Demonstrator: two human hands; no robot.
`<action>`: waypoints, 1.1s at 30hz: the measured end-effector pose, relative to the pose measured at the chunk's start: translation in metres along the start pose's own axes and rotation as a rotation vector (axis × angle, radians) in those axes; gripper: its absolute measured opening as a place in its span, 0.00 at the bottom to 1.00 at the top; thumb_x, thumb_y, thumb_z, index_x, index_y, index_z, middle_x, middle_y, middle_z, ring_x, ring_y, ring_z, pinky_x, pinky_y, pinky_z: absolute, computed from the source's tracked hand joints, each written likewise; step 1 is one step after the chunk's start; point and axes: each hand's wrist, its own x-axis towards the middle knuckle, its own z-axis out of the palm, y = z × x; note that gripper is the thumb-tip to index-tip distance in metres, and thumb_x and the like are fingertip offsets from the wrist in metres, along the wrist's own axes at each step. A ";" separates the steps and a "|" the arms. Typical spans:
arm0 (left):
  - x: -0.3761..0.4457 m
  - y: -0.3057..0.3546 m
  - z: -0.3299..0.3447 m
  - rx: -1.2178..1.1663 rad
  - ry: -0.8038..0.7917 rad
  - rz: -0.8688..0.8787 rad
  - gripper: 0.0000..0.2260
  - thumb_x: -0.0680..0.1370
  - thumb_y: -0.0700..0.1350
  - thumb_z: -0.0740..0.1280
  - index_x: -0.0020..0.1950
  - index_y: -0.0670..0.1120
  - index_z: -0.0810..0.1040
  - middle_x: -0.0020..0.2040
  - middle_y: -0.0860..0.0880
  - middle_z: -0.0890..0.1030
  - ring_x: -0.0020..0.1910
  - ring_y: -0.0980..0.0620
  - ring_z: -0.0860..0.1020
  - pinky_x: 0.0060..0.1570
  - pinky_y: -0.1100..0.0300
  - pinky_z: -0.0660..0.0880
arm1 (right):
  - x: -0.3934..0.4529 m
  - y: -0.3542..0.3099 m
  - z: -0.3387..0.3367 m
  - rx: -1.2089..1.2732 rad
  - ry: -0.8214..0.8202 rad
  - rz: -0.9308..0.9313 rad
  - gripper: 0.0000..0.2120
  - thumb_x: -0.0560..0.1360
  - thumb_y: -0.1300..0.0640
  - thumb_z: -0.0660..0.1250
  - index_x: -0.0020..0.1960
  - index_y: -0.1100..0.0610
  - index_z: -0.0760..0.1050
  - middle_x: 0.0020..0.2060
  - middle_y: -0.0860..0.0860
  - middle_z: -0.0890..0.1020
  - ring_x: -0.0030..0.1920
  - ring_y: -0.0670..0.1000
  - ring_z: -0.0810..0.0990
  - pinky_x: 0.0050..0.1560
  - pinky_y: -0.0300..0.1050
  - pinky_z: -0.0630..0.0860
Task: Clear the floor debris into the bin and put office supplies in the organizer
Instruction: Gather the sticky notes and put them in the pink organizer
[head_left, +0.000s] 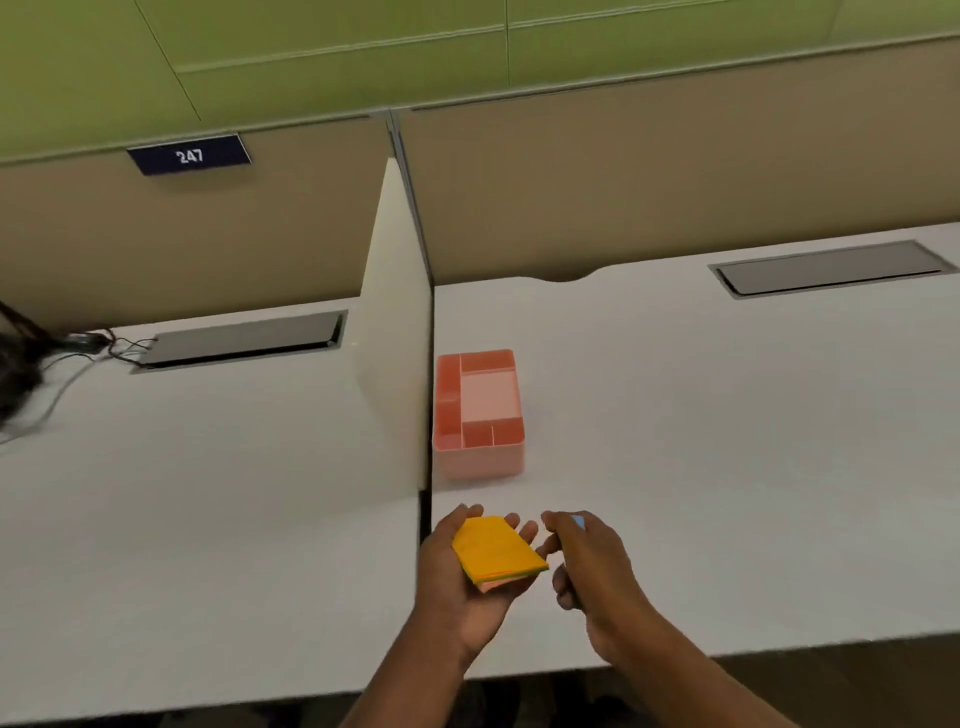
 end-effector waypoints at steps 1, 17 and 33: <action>0.011 0.007 0.010 -0.034 0.037 0.000 0.20 0.66 0.48 0.72 0.56 0.45 0.77 0.59 0.34 0.78 0.54 0.32 0.80 0.56 0.34 0.73 | 0.010 -0.009 0.000 -0.056 0.021 -0.071 0.14 0.76 0.41 0.64 0.45 0.52 0.74 0.35 0.51 0.80 0.26 0.46 0.73 0.26 0.37 0.70; 0.101 0.084 0.078 0.362 0.250 0.456 0.10 0.82 0.44 0.58 0.60 0.53 0.74 0.56 0.46 0.82 0.54 0.43 0.79 0.47 0.49 0.79 | 0.131 -0.071 0.006 -0.242 -0.323 -0.166 0.09 0.81 0.48 0.56 0.52 0.51 0.71 0.34 0.50 0.76 0.27 0.46 0.71 0.28 0.37 0.69; 0.155 0.117 0.067 1.102 0.689 1.186 0.16 0.76 0.34 0.66 0.61 0.48 0.76 0.56 0.54 0.78 0.54 0.54 0.76 0.54 0.62 0.73 | 0.212 -0.119 0.026 -0.458 -0.205 -0.538 0.09 0.76 0.58 0.67 0.53 0.49 0.72 0.47 0.42 0.74 0.48 0.43 0.75 0.46 0.30 0.68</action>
